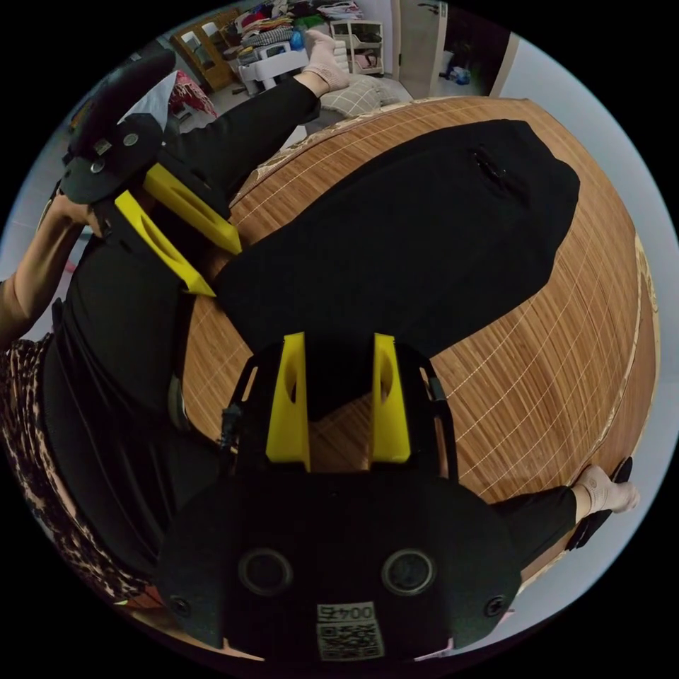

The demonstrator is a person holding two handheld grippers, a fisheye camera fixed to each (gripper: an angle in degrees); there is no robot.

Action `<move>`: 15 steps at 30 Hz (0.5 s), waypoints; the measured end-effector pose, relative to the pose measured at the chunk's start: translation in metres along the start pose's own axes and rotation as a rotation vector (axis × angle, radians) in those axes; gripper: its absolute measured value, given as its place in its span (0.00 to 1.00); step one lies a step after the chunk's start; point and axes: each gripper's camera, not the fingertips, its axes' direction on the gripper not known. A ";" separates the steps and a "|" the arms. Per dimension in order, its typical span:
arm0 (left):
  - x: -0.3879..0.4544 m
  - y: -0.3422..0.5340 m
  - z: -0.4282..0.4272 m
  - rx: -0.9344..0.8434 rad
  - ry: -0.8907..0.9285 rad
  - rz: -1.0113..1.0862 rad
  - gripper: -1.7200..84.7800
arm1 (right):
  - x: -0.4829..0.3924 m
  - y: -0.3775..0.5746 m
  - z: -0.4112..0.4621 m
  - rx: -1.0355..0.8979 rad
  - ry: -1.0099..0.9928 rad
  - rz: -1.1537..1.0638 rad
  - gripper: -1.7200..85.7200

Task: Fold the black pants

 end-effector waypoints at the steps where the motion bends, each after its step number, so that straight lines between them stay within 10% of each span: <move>1: 0.000 -0.004 -0.004 0.016 0.002 0.010 0.13 | 0.003 0.001 0.000 0.005 0.000 0.002 0.18; 15: -0.020 -0.039 -0.022 -0.081 0.008 -0.025 0.07 | 0.053 0.025 -0.004 0.094 -0.063 0.060 0.17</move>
